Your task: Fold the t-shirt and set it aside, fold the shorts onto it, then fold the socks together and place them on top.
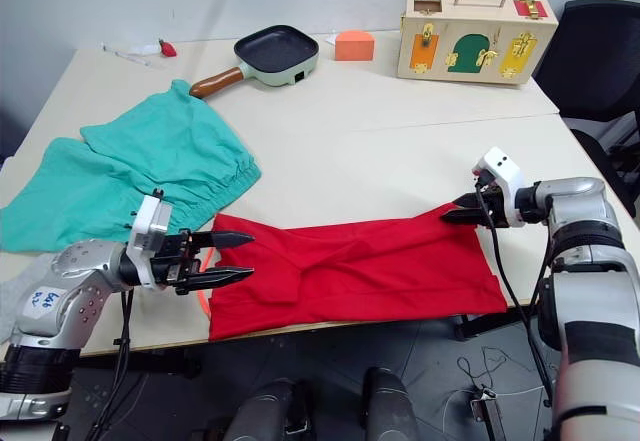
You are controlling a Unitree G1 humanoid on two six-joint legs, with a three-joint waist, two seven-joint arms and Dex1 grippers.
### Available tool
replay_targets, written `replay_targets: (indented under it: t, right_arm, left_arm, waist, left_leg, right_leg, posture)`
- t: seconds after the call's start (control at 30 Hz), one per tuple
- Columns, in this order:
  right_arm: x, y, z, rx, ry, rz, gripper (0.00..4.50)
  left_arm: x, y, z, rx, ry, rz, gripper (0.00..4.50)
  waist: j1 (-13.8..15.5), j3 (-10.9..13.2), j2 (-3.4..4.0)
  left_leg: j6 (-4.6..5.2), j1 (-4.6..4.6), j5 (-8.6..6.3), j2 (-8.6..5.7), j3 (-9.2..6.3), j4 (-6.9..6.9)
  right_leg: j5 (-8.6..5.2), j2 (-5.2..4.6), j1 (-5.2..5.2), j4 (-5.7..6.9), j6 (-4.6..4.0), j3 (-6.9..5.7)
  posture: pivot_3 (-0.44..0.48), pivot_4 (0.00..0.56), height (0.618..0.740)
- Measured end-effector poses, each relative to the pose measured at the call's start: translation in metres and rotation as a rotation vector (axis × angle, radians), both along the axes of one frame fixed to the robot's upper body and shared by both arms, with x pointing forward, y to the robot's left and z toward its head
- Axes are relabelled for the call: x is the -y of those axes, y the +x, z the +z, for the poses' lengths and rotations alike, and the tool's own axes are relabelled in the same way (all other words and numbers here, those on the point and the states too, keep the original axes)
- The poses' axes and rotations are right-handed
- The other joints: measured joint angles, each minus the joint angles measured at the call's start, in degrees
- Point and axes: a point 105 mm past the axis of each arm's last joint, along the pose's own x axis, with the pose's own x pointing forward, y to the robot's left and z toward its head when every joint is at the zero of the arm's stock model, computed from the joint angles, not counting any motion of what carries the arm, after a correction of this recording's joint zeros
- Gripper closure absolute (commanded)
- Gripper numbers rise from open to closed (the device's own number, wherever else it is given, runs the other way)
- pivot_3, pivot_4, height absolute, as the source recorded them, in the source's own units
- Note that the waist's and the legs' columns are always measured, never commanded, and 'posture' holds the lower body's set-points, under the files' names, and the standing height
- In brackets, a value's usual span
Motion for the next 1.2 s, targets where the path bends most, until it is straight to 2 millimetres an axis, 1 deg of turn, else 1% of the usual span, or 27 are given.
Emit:
replay_targets:
  t: [0.13, 0.17, 0.27, 0.4, 0.5, 0.67, 0.87, 0.97, 1.03, 1.1, 1.2]
  right_arm:
    - [-0.005, 0.0, 0.006, 0.038, 0.035, 0.042, 4.42]
    - [-0.006, 0.0, 0.008, 0.046, 0.044, 0.055, 4.47]
    - [-0.007, -0.005, 0.013, 0.058, 0.052, 0.105, 4.47]
    - [0.004, -0.015, 0.023, 0.1, 0.05, 0.151, 4.47]
    - [0.011, -0.022, 0.023, 0.122, 0.053, 0.169, 4.47]
    - [0.015, -0.035, 0.014, 0.185, 0.079, 0.206, 4.47]
    - [0.015, -0.052, 0.003, 0.297, 0.071, 0.256, 4.47]
    - [0.016, -0.064, -0.007, 0.299, 0.077, 0.263, 4.47]
    - [0.017, -0.073, -0.019, 0.276, 0.07, 0.259, 4.47]
    - [0.022, -0.075, -0.027, 0.267, 0.061, 0.214, 4.47]
    - [0.027, -0.068, -0.028, 0.299, 0.03, 0.141, 4.47]
  left_arm:
    - [0.0, 0.0, 0.0, 0.013, 0.008, 0.001, 1.41]
    - [0.0, 0.0, 0.0, 0.016, 0.009, 0.001, 1.41]
    - [0.0, 0.0, -0.001, 0.023, 0.019, 0.001, 1.41]
    - [0.001, 0.001, -0.007, 0.014, 0.034, 0.0, 1.41]
    - [0.003, 0.001, -0.01, 0.007, 0.041, -0.008, 1.41]
    - [0.002, 0.001, -0.013, 0.004, 0.054, -0.012, 1.41]
    - [0.0, 0.003, -0.018, -0.012, 0.066, -0.011, 1.41]
    - [0.0, 0.002, -0.019, -0.015, 0.07, -0.018, 1.41]
    - [0.0, 0.001, -0.02, -0.018, 0.074, -0.022, 1.41]
    - [-0.001, 0.001, -0.021, -0.021, 0.075, -0.022, 1.41]
    - [-0.004, 0.003, -0.024, -0.041, 0.073, -0.014, 1.41]
  waist:
    - [-0.1, 0.0, 0.0]
    - [-0.1, 0.0, 0.0]
    - [0.0, 0.0, 0.0]
    - [0.2, 0.0, 0.0]
    - [0.1, 0.0, 0.0]
    - [0.1, 0.0, 0.0]
    - [0.3, 0.0, 0.0]
    - [0.5, 0.0, 0.0]
    - [0.5, 0.0, 0.0]
    - [0.4, 0.0, 0.0]
    - [0.3, 0.0, 0.0]
  left_leg:
    - [-0.01, 0.0, 0.0, 0.01, 0.0, -0.01]
    - [-0.01, 0.0, 0.0, 0.01, 0.0, -0.01]
    - [-0.01, 0.0, 0.0, 0.01, 0.0, -0.01]
    - [-0.01, 0.0, -0.01, 0.01, 0.0, -0.01]
    - [-0.03, 0.01, -0.01, 0.01, 0.0, -0.01]
    - [-0.04, 0.02, -0.02, 0.01, 0.0, 0.0]
    - [-0.04, 0.03, -0.02, 0.0, 0.0, 0.0]
    - [-0.21, 0.05, -0.11, 0.0, -0.03, 0.0]
    - [-0.3, 0.06, -0.17, 0.0, -0.03, 0.0]
    - [-0.31, 0.08, -0.17, -0.02, -0.01, 0.01]
    - [-0.35, 0.13, -0.18, -0.01, -0.01, 0.01]
  right_leg:
    - [0.0, 0.02, 0.0, 0.0, 0.0, -0.01]
    - [0.0, 0.02, 0.0, 0.01, 0.0, -0.01]
    - [0.0, 0.01, 0.0, 0.0, 0.0, -0.01]
    - [0.0, 0.0, 0.0, 0.0, 0.0, -0.01]
    - [0.0, -0.01, 0.0, -0.01, 0.0, -0.01]
    - [0.0, -0.03, 0.0, -0.02, 0.0, 0.0]
    - [0.0, -0.05, 0.01, -0.01, 0.01, 0.0]
    - [0.0, -0.07, 0.01, -0.05, 0.01, -0.01]
    - [0.0, -0.08, 0.02, -0.09, 0.01, -0.02]
    - [0.0, -0.1, 0.02, -0.09, 0.01, 0.0]
    - [0.0, -0.1, 0.02, -0.06, 0.0, 0.03]
  posture:
    - [0.0, 0.15, 0.74]
    - [0.0, 0.15, 0.74]
    - [0.0, 0.15, 0.74]
    - [0.0, 0.15, 0.74]
    - [0.0, 0.15, 0.74]
    - [0.0, 0.15, 0.74]
    - [0.0, 0.15, 0.74]
    - [0.0, 0.15, 0.74]
    - [0.0, 0.15, 0.74]
    - [0.0, 0.15, 0.74]
    - [0.0, 0.15, 0.74]
